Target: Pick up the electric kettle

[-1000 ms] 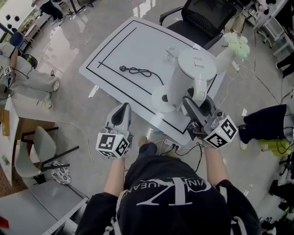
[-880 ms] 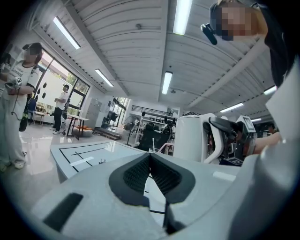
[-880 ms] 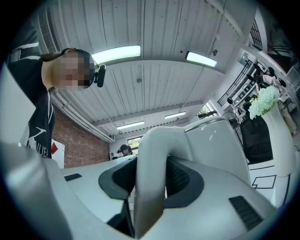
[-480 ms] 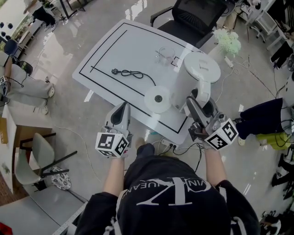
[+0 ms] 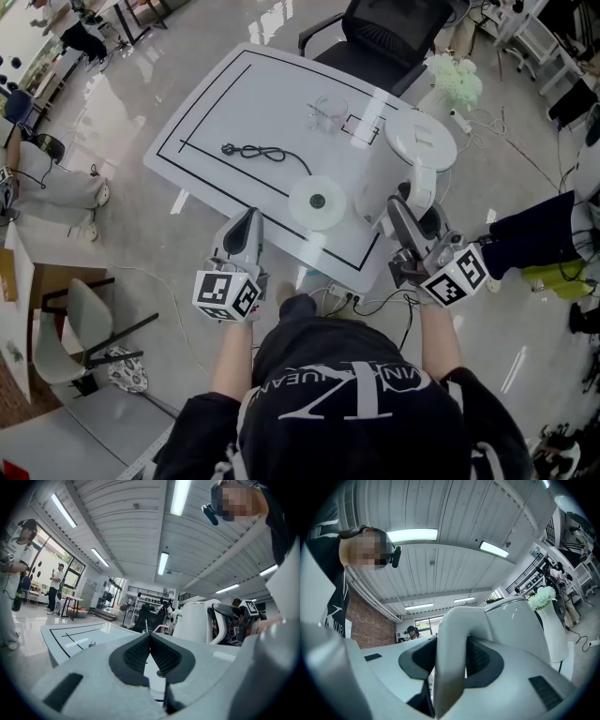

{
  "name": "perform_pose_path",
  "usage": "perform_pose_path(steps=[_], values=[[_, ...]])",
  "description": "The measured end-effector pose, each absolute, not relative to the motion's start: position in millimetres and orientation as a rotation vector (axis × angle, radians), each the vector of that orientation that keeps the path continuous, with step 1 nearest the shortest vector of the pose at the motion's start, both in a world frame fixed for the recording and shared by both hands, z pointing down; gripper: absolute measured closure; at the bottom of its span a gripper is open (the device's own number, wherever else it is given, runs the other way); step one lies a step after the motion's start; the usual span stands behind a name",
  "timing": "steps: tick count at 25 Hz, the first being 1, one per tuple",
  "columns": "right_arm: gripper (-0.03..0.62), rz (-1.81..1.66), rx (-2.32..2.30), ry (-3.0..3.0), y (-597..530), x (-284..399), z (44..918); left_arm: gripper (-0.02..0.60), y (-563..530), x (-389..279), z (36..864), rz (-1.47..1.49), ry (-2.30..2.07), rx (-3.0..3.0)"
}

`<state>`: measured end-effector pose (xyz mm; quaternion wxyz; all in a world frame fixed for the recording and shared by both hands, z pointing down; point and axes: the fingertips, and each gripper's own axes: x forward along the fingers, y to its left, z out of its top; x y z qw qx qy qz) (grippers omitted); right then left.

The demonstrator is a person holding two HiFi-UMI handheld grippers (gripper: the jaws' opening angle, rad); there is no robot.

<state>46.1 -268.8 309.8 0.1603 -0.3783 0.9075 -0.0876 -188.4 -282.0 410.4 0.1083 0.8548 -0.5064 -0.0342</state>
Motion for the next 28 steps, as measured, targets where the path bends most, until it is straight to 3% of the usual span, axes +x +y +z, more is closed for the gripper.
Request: perform_pose_path(steps=[28], values=[[0.451, -0.255, -1.175, 2.549, -256.3, 74.1, 317.9, 0.577, -270.6, -193.2, 398.4, -0.117, -1.543, 2.509]])
